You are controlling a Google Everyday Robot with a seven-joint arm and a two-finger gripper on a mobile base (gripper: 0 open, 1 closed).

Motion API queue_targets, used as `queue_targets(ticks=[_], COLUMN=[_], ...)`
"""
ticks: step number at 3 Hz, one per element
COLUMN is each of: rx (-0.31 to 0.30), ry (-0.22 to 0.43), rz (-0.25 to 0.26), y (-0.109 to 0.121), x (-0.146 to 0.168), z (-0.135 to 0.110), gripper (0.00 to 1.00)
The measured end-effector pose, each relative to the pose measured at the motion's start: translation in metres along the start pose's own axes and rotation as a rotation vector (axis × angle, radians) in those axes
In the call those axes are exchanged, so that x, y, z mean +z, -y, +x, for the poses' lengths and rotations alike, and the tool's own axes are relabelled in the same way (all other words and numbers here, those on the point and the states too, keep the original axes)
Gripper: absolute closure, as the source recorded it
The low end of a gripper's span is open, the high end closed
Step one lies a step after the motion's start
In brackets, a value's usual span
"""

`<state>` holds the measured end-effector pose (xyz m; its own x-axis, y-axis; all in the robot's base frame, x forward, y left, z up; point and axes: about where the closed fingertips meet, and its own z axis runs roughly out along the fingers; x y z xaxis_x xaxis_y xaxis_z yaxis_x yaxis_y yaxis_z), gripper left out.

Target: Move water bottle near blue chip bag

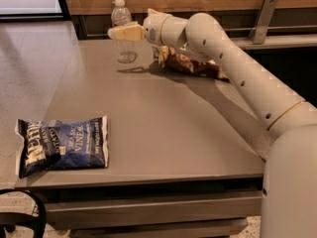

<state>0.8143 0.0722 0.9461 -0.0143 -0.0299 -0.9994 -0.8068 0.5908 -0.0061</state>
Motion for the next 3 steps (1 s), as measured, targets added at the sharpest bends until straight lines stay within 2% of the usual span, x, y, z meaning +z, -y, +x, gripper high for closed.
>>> queue_targets(ticks=[1, 2, 3], rx=[0.032, 0.061, 0.064], ry=[0.025, 0.042, 0.043], rz=[-0.043, -0.066, -0.072], y=[-0.008, -0.014, -0.016], x=[0.016, 0.031, 0.035], z=[0.008, 0.016, 0.017], gripper=[0.0, 0.18, 0.41])
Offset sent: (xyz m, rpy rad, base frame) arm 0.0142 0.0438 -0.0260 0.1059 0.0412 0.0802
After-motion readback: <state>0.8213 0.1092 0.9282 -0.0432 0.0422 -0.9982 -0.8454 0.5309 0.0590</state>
